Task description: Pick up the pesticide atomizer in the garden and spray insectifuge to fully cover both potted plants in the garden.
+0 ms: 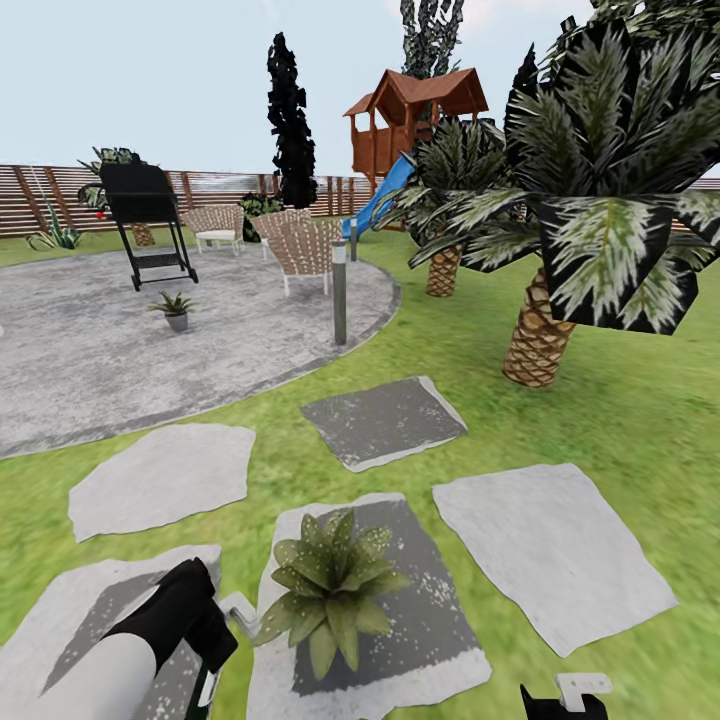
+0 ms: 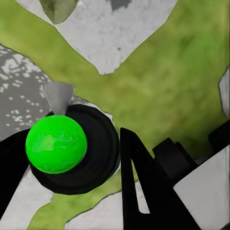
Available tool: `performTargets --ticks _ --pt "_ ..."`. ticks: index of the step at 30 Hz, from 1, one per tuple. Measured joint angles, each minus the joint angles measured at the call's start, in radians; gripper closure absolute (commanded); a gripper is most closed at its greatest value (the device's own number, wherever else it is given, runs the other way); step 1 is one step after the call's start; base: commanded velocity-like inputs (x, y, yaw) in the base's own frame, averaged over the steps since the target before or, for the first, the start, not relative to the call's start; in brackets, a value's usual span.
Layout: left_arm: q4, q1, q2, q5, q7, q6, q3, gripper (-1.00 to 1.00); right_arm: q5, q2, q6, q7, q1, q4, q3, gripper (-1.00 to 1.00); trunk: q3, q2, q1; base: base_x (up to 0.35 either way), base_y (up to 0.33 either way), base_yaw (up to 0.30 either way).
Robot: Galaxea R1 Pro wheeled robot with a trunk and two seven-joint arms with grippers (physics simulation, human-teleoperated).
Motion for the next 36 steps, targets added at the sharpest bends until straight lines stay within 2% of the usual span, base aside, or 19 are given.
performTargets --ticks 3,6,9,10,13,17,21,23,24,25,26,27,28,30,32,34,35,36 --pt "-0.002 -0.001 -0.004 -0.001 -0.004 0.000 0.000 1.00 0.000 0.000 0.000 0.000 0.000 0.000 0.000 -1.00 0.000 0.000 0.000 0.016 0.000 0.000" --pt "-0.002 -0.004 -0.036 -0.003 -0.005 0.000 -0.001 1.00 0.000 0.000 0.000 0.000 0.000 0.000 0.000 -1.00 0.000 0.000 0.000 0.083 0.000 0.000" --pt "0.000 -0.001 -0.042 -0.015 -0.005 0.002 -0.048 1.00 0.000 0.000 0.000 0.000 0.000 0.001 0.000 -1.00 0.000 0.000 0.000 0.016 0.000 0.000" --pt "0.001 0.002 -0.037 -0.017 -0.006 -0.001 -0.063 1.00 0.000 0.000 0.000 0.000 0.000 0.000 0.000 -1.00 0.000 0.000 0.000 0.002 0.000 0.000" --pt "0.001 0.005 -0.020 -0.020 -0.010 -0.008 -0.067 1.00 0.000 0.000 0.000 0.000 0.000 0.001 0.000 -1.00 0.000 0.000 0.000 0.000 0.000 0.000" --pt "-0.001 0.006 0.037 -0.020 -0.073 -0.015 -0.070 1.00 0.000 0.000 0.000 0.000 0.000 0.001 0.000 -1.00 0.000 0.000 0.000 0.000 0.000 0.000" --pt "-0.014 0.000 0.044 -0.022 -0.110 -0.016 -0.074 1.00 0.000 0.000 0.001 0.000 0.000 0.001 0.000 -1.00 0.000 0.000 0.000 0.000 0.000 0.000" --pt "-0.021 -0.009 0.046 -0.028 -0.151 -0.014 -0.074 1.00 0.000 0.000 0.000 0.000 0.000 0.001 0.000 -1.00 0.000 0.000 0.000 0.000 0.000 0.000" --pt "-0.035 -0.018 0.046 -0.046 -0.184 -0.014 -0.074 1.00 0.000 0.000 0.001 0.000 0.000 0.001 0.000 -1.00 0.000 0.000 0.000 0.000 0.000 0.000" --pt "-0.076 -0.046 0.047 -0.101 -0.231 -0.014 -0.074 1.00 0.000 0.000 0.000 0.000 0.000 0.000 0.000 -1.00 0.000 0.000 0.000 0.000 0.000 0.000" --pt "-0.117 -0.081 0.045 -0.179 -0.296 -0.014 -0.073 1.00 0.000 0.000 0.000 -0.001 0.000 -0.001 0.000 -1.00 0.000 0.000 0.000 0.000 0.000 0.000" --pt "-0.152 -0.094 0.044 -0.261 -0.380 -0.014 -0.072 1.00 0.000 0.000 0.000 -0.001 0.000 -0.001 0.000 -1.00 0.000 0.000 0.000 0.000 0.000 0.000" --pt "-0.187 -0.102 0.042 -0.314 -0.440 -0.014 -0.072 1.00 0.000 0.000 0.000 -0.001 0.000 -0.001 0.000 -1.00 0.000 0.000 0.000 0.000 0.000 0.000" --pt "-0.282 -0.110 0.041 -0.389 -0.530 -0.015 -0.072 1.00 0.000 0.000 0.000 -0.001 0.000 -0.001 0.000 -1.00 0.000 0.000 0.000 0.000 0.000 0.000" --pt "-0.360 -0.113 0.040 -0.409 -0.597 -0.015 -0.073 1.00 0.000 0.000 0.000 0.000 0.000 -0.001 0.000 -1.00 0.000 0.000 0.000 0.000 0.000 0.000" --pt "-0.390 -0.113 0.034 -0.422 -0.625 -0.016 -0.085 1.00 0.000 -0.002 0.000 0.000 0.000 -0.001 0.000 -1.00 0.000 0.000 0.000 0.000 0.000 0.000" --pt "-0.399 -0.113 0.031 -0.442 -0.625 -0.013 -0.148 1.00 0.000 -0.003 0.001 0.000 0.000 -0.001 0.000 -1.00 0.000 0.000 0.000 0.000 0.000 0.000" --pt "-0.401 -0.113 0.030 -0.446 -0.625 -0.011 -0.173 1.00 0.000 -0.003 0.001 0.000 0.000 -0.002 0.000 -1.00 0.000 0.000 0.000 0.000 0.000 0.000"
